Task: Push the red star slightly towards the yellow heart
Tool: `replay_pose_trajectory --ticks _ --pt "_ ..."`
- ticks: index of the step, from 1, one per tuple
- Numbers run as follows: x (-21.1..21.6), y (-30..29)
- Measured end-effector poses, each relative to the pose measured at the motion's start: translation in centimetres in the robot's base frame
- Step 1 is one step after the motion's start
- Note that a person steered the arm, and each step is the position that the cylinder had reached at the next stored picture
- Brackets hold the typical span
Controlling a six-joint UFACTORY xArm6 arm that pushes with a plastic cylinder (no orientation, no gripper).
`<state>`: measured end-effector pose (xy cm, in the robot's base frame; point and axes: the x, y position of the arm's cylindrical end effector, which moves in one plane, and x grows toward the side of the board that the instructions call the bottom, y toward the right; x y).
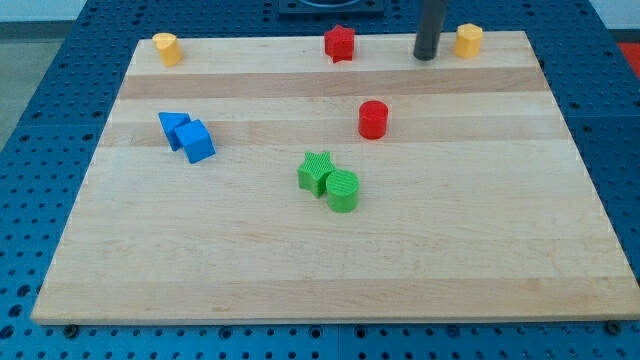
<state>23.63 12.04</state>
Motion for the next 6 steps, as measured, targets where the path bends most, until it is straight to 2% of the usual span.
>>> replay_pose_trajectory --ticks 2,6 --pt "-1.6 -7.2" --pt "-2.1 -9.4"
